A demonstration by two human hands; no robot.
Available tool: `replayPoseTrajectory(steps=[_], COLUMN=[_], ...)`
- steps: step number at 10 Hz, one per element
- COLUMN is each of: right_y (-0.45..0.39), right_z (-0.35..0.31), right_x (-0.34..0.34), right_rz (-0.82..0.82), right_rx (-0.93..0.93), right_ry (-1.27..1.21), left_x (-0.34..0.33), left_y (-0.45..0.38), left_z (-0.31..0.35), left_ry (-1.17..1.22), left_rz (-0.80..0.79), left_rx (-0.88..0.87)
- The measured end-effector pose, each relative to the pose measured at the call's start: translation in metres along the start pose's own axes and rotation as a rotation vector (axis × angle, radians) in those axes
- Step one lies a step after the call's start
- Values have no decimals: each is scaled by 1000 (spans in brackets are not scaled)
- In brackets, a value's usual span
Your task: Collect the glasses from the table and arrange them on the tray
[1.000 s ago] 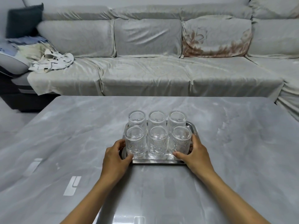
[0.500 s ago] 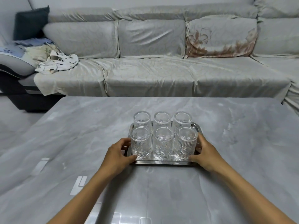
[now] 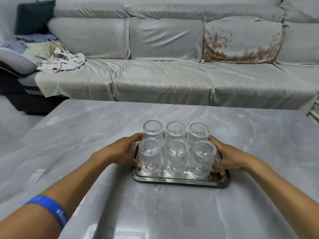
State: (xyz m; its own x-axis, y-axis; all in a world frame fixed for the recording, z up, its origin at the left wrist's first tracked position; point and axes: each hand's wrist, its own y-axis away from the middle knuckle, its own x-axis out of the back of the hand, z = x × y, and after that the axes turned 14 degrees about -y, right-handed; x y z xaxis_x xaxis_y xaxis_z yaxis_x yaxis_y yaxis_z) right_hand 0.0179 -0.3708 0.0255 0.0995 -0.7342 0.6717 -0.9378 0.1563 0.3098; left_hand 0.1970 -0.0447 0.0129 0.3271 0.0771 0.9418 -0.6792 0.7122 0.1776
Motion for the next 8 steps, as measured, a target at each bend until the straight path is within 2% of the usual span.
replayPoseTrajectory(steps=[1, 2, 3, 4, 5, 6, 8], right_y=[-2, 3, 10, 16, 12, -4, -4], right_z=[-2, -4, -9, -41, -74, -94, -92], right_x=[-1, 3, 7, -2, -26, -60, -60], right_rz=[-17, -20, 220, 653, 526, 366, 424], right_rx=[0, -54, -3, 275, 367, 294, 278], right_ry=[3, 24, 0, 17, 192, 364, 296], left_x=[-1, 7, 19, 32, 25, 5, 9], left_y=[0, 6, 12, 16, 11, -6, -9], left_z=[0, 4, 9, 43, 81, 112, 112], left_ry=[23, -49, -57, -3, -167, -289, -247], left_rz=[-3, -77, 102, 541, 493, 325, 357], left_rx=[6, 44, 124, 65, -93, -89, -70])
